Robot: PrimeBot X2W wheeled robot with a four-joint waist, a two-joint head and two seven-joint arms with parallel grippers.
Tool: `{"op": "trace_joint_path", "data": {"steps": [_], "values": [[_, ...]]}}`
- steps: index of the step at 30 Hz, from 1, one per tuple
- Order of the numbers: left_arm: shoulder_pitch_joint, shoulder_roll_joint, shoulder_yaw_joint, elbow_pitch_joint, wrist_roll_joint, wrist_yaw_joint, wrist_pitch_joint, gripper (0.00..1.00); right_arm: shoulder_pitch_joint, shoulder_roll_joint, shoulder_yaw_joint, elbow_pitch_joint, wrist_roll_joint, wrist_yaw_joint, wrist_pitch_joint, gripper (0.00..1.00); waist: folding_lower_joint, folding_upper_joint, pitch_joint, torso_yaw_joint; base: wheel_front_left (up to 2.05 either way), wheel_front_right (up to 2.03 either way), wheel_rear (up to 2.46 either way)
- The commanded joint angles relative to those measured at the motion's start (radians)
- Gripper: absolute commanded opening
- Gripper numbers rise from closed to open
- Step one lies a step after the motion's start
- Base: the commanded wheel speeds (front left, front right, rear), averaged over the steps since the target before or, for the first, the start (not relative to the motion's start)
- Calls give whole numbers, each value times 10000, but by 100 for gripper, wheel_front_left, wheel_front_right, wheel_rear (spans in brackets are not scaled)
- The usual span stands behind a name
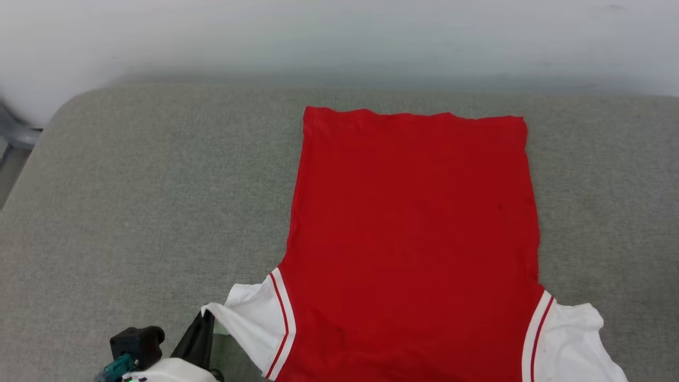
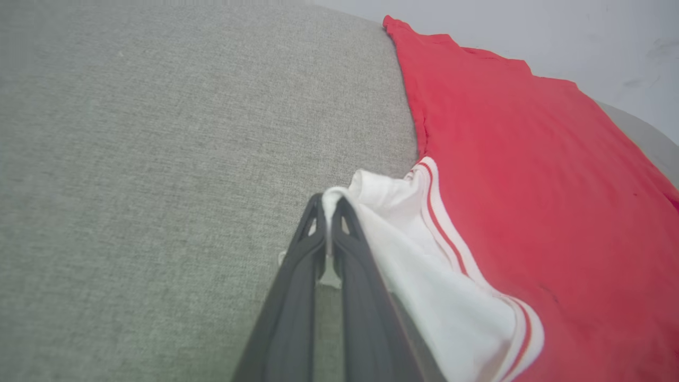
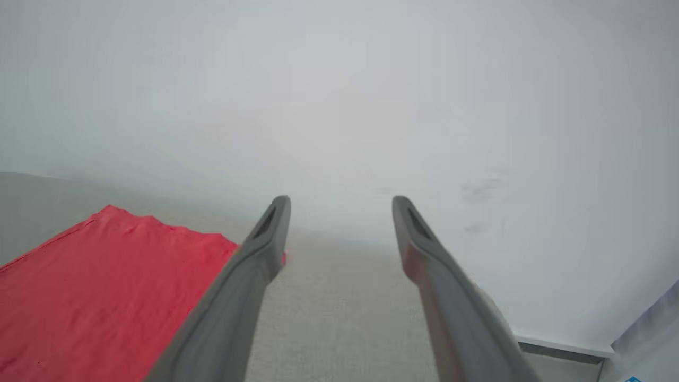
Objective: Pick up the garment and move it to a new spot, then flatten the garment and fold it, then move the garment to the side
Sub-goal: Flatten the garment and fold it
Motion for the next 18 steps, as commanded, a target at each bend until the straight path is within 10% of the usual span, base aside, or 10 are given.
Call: {"op": "trace_joint_path", "data": {"steps": [1, 18], "values": [[-152, -52, 16, -70, 77, 11, -23, 0, -310, -60, 22, -105, 57, -8, 95, 100, -1, 0, 410, 308, 0, 0, 0], [-1731, -1037, 120, -771, 1258, -502, -24, 0, -7743, -808, 2852, 2977, 484, -9, 6666, 100, -1, 0, 3104, 1731, 0, 0, 0]]}}
